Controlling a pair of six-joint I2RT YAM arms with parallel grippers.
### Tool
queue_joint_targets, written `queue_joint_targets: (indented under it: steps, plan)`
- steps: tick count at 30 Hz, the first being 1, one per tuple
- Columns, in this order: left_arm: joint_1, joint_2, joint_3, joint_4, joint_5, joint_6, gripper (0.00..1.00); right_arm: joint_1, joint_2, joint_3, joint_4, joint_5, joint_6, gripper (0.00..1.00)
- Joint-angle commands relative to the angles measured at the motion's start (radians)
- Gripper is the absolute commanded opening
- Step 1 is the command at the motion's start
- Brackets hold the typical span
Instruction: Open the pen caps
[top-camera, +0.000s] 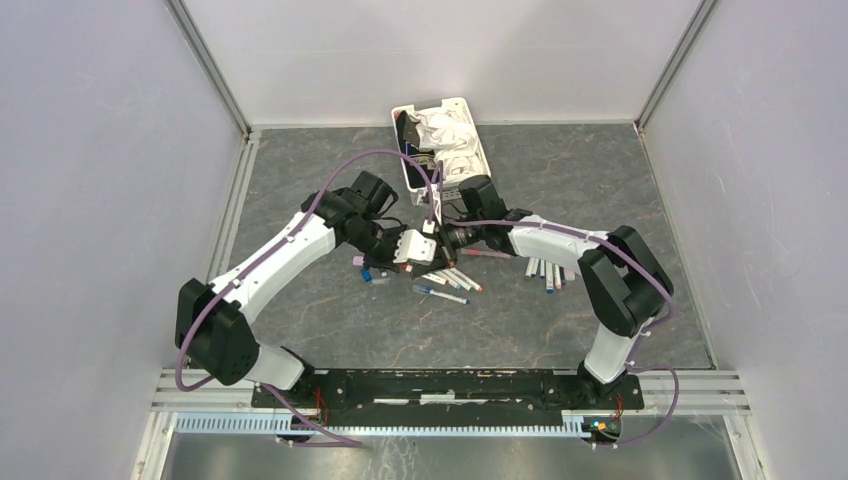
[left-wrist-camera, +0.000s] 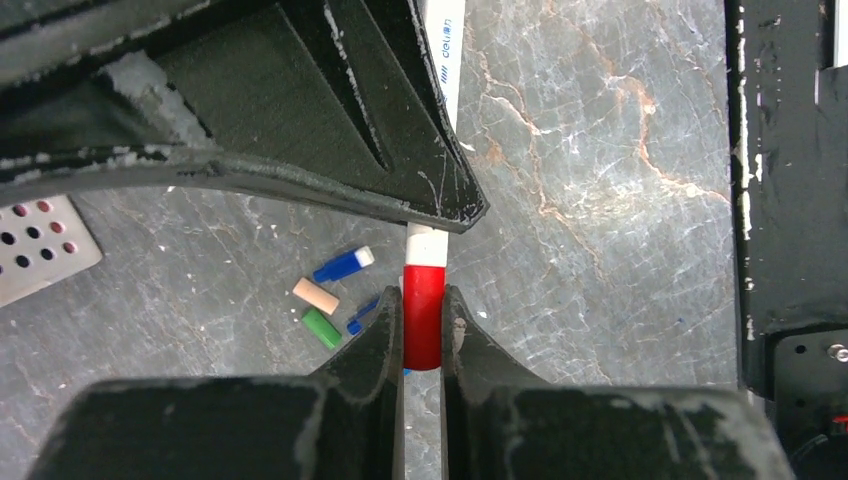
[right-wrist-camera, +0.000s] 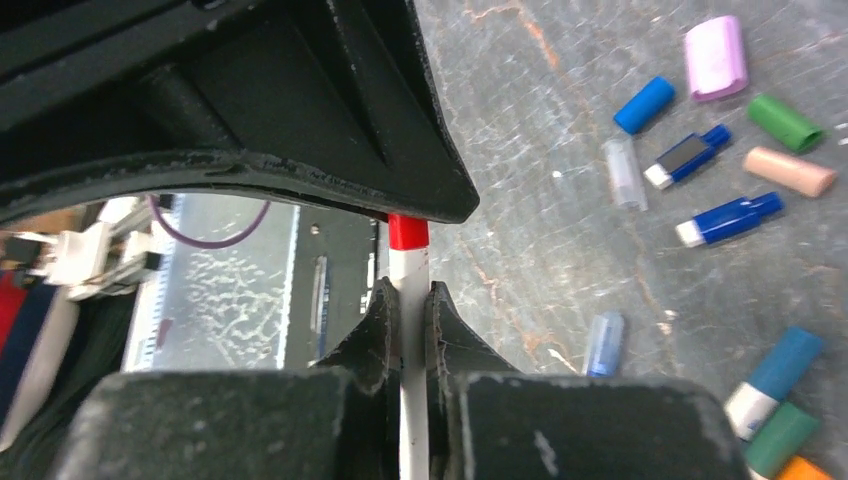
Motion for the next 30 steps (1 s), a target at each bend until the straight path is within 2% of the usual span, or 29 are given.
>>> queue_joint_targets:
  steps: [1, 3, 6, 9, 11, 18, 24, 27, 30]
  plan:
    - [0.118, -0.011, 0.056, -0.015, -0.077, 0.131, 0.02, -0.047, -0.064, -0.067, -0.163, 0.100, -0.126, 0.00]
    - [0.189, 0.007, 0.082, -0.035, -0.093, 0.179, 0.02, -0.068, -0.082, -0.098, -0.219, 0.141, -0.170, 0.00]
    - [0.252, 0.022, 0.091, -0.028, -0.137, 0.225, 0.02, -0.095, -0.120, -0.157, -0.212, 0.177, -0.176, 0.00]
    - [0.267, 0.021, 0.043, 0.028, -0.164, 0.228, 0.02, -0.125, -0.142, -0.169, -0.251, 0.225, -0.207, 0.00]
    - [0.268, 0.025, 0.014, 0.063, -0.130, 0.192, 0.02, -0.161, -0.174, -0.177, -0.248, 0.281, -0.191, 0.00]
    - [0.261, 0.100, -0.111, 0.264, -0.041, 0.014, 0.02, -0.317, -0.319, -0.257, -0.209, 0.738, -0.054, 0.00]
    - [0.251, 0.184, -0.166, 0.366, -0.077, -0.052, 0.02, -0.436, -0.419, -0.380, -0.144, 0.948, 0.009, 0.00]
    - [0.244, 0.216, -0.170, 0.385, -0.078, -0.074, 0.07, -0.466, -0.445, -0.423, -0.117, 1.034, 0.021, 0.00]
    - [0.234, 0.233, -0.172, 0.391, -0.077, -0.088, 0.17, -0.473, -0.444, -0.437, -0.107, 1.093, 0.019, 0.00]
